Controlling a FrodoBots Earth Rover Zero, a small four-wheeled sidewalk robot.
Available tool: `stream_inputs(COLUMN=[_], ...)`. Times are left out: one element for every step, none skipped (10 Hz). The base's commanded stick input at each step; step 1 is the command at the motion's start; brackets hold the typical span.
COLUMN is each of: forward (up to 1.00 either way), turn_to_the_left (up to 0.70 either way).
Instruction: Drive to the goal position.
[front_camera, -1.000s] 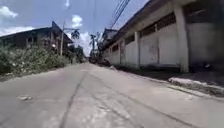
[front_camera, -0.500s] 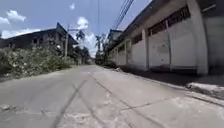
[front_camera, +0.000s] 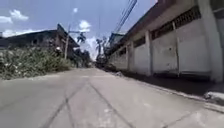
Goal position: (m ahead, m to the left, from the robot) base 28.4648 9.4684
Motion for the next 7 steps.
stream_inputs(forward=[1.0,1.0,1.0,1.0,1.0,1.0,1.0], turn_to_the_left=[0.08,0.08,0.08,0.08,0.08,0.38,0.48])
